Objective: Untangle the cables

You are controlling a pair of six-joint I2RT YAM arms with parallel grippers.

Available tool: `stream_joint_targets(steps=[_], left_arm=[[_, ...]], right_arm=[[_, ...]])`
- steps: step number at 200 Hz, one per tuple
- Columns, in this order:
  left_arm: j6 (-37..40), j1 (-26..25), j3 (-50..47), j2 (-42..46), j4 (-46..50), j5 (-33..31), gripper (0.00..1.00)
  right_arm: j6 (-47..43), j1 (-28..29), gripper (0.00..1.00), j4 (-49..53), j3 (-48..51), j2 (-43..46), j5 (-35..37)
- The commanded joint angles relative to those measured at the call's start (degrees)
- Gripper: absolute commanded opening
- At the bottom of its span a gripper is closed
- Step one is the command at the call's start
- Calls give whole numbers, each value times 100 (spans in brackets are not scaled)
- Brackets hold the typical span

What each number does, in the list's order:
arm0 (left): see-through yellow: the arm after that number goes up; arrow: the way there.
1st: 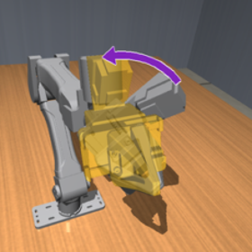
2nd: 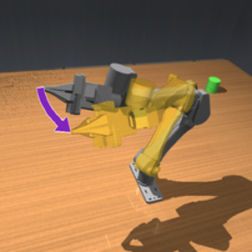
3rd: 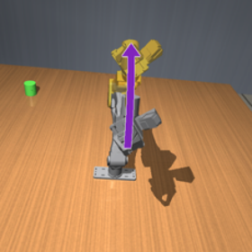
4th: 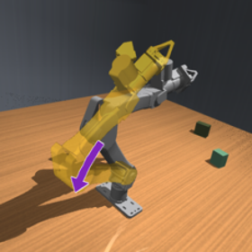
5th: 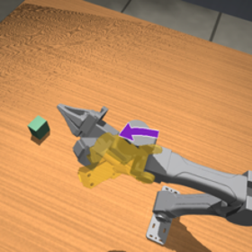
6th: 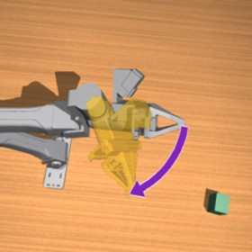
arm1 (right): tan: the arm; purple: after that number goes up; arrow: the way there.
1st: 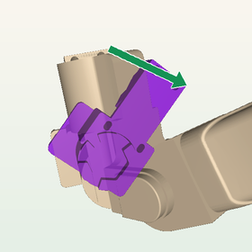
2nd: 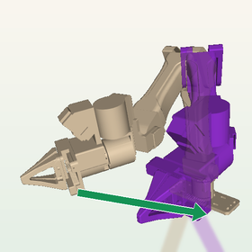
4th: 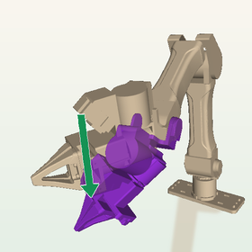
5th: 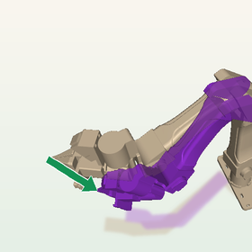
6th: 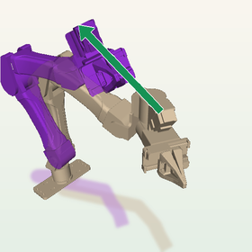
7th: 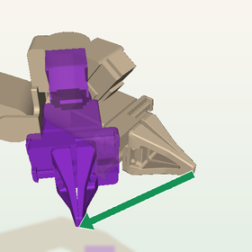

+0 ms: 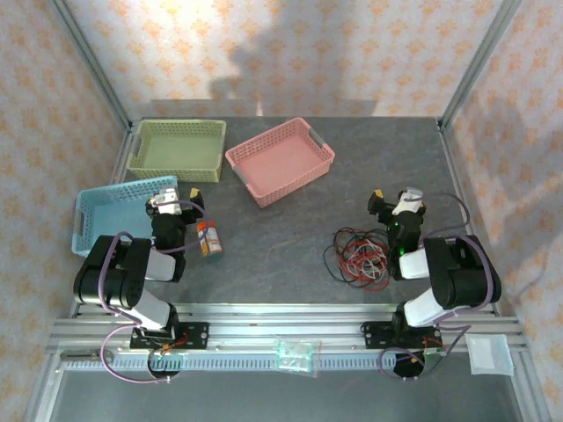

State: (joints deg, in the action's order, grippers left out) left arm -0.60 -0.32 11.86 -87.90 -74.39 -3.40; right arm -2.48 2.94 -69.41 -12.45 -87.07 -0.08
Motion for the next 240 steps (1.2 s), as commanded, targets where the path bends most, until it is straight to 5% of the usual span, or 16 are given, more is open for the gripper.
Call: stream_joint_targets(steps=[1,195,240], left_arm=[[-56,50,62,-8,-93,83,100],[97,-62,-316,172,-550,67,100],[344,-405,-270,379,-405,-479,100]], right_arm=[[-58,-39,100,-98,-82,22,-44],[-212,14,100,-716,337,165,-256],[-197,27,100,-561,292,266,-148]])
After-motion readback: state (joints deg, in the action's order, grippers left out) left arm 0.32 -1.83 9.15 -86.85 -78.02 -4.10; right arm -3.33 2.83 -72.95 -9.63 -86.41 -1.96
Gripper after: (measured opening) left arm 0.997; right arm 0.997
